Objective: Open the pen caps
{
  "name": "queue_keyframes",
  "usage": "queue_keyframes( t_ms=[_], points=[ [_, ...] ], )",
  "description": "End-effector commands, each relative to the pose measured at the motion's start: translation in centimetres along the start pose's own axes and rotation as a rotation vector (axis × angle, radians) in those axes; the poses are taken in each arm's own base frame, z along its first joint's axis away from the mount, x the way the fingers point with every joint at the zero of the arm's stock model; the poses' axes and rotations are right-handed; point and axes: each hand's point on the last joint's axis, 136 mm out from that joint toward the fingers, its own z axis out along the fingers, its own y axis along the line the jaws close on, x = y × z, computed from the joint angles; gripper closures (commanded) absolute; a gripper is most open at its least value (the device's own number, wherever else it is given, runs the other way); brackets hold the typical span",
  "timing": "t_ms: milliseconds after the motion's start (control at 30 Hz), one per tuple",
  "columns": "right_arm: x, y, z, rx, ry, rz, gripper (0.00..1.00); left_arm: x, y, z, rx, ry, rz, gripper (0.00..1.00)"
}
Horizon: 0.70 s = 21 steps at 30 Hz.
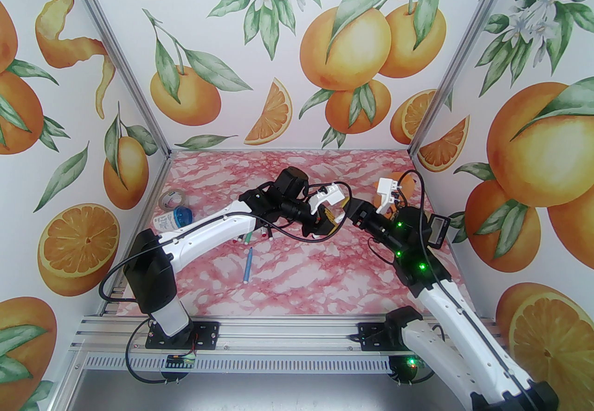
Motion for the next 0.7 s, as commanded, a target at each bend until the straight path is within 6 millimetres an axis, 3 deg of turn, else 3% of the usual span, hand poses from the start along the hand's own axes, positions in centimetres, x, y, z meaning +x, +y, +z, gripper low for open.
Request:
queue_keyframes(
  t_ms=[0,200,500,667],
  points=[
    [-7.4,2.1,-1.5,-0.035,-0.288,-0.102,0.93,3.8,-1.9,-0.8,0.083,0.132,-0.109,1.00],
    [-8.2,0.9,-2.8,0.047,-0.377,-0.163,0.92,2.3,-1.7,-2.0,0.151,0.059,-0.173,1.00],
    [-9.4,0.6,-3.1,0.033,-0.466,-0.137,0.92,2.7,-1.1,-2.0,0.112,0.077,-0.161,1.00],
    [-7.3,-1.2,-2.3,0.114,-0.344,-0.146,0.90,2.5,0.2,-2.8,0.000,0.067,-0.124,1.00]
  ],
)
